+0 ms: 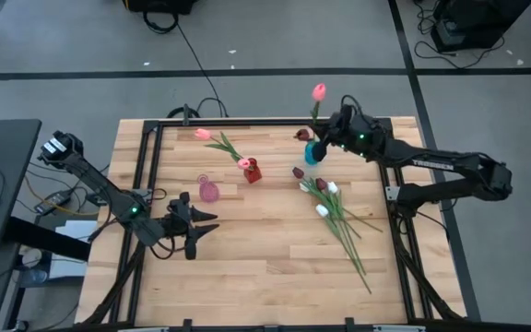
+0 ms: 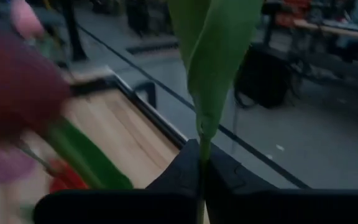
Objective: Sort flowers into vase by color
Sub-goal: Put the pink tulip into the red vase
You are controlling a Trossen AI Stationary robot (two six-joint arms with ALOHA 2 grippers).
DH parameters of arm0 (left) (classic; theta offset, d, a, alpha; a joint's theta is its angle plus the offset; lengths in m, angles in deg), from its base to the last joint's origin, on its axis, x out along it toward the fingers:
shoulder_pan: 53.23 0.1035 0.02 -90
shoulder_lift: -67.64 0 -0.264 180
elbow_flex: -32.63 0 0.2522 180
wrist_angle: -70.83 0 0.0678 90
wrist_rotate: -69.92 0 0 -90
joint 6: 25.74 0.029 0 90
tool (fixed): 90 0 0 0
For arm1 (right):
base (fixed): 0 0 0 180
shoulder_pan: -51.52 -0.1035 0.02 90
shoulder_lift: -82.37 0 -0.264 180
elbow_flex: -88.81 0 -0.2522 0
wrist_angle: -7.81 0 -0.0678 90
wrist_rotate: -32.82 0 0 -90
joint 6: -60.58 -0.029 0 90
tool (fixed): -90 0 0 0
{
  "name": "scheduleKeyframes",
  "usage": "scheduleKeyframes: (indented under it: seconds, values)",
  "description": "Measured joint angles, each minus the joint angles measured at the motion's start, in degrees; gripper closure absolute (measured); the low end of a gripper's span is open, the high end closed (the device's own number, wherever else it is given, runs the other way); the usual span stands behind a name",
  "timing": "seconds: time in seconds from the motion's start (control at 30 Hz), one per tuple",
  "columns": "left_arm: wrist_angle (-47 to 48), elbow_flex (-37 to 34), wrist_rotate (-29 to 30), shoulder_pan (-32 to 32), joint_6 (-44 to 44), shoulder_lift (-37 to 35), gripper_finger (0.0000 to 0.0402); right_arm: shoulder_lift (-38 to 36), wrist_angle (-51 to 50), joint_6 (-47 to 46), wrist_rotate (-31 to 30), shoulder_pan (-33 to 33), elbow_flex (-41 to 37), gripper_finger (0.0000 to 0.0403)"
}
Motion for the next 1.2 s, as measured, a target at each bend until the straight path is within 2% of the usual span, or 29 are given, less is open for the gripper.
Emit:
scheduleKeyframes:
  seconds: [0.13,0.27,0.47,0.67,0.8,0.93,1.1,1.2]
  values:
    - [-3.15,0.15,0.24,-0.01,3.15,-0.06,0.027,-1.94,-2.36,1.13,0.88,-1.05,2.94,0.0394]
    - [-2.17,3.32,1.12,-0.01,6.3,-1.41,0.027,-4.18,-8.17,2.6,-0.87,-1.4,10.27,0.0388]
    - [8.31,12.32,2.89,-0.01,6.65,-2.28,0.027,-3.55,-24.22,1.97,-0.44,-4.02,25.33,0.0389]
    - [15.19,18.51,3.67,-0.01,4.66,-0.87,0.027,-2.24,-41.12,-6.26,-0.26,-11.21,34.45,0.0388]
    - [14.82,21.34,4.1,0.08,7.41,-0.79,0.027,-1.99,-38.35,-10.78,1.32,-16.98,32.23,0.0389]
    - [11.65,23.42,5.29,1.61,10.58,0.48,0.027,0.54,-26.91,-12.13,4.25,-22.21,28.25,0.0389]
    - [11.1,28.27,3.52,3.8,14.88,5.68,0.027,6.44,-15.43,-10.71,5.87,-26.66,27.79,0.0389]
    - [11.85,32.19,2.04,5.83,17.07,8.95,0.027,9.26,-12.15,-9.45,6.58,-27.77,28.85,0.0389]
